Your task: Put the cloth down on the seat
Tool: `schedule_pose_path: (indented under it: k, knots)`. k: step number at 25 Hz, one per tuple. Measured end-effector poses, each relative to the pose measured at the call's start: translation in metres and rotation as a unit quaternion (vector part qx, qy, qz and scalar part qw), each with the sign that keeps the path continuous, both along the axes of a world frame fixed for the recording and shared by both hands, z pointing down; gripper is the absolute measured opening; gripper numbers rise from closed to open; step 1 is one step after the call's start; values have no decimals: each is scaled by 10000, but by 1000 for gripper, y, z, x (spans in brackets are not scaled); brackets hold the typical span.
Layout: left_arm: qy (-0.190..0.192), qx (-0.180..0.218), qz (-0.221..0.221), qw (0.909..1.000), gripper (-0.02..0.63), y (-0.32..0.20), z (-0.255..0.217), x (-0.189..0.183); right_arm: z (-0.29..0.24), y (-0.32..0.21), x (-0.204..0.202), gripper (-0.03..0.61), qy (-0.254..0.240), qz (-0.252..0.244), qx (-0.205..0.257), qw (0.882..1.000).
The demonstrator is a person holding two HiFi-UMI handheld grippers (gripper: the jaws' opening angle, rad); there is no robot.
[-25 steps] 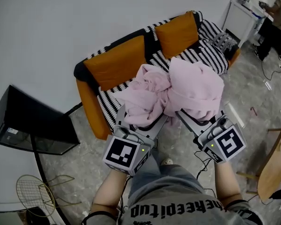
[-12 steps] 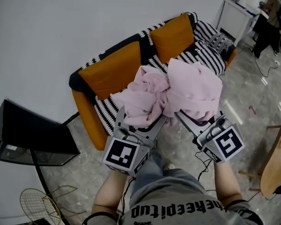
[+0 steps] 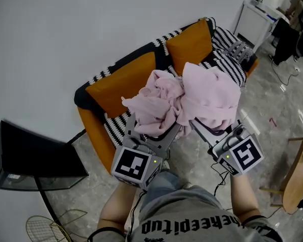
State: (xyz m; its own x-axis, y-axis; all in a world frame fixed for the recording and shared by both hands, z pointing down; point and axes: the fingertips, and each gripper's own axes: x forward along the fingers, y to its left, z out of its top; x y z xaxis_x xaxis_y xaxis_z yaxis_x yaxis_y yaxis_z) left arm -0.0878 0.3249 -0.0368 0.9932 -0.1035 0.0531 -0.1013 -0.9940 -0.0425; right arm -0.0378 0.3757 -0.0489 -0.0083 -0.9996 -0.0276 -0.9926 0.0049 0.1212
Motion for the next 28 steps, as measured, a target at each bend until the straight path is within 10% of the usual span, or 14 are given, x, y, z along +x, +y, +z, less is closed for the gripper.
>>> schedule_pose_path:
  k: [6, 28]
  knots:
    - [5, -116, 93, 9999, 333, -98, 0, -1, 0, -98, -2, 290, 4, 97, -95, 9999]
    - [79, -447, -760, 9961, 333, -198, 15, -30, 11, -207, -24, 291, 153, -741, -412, 9963]
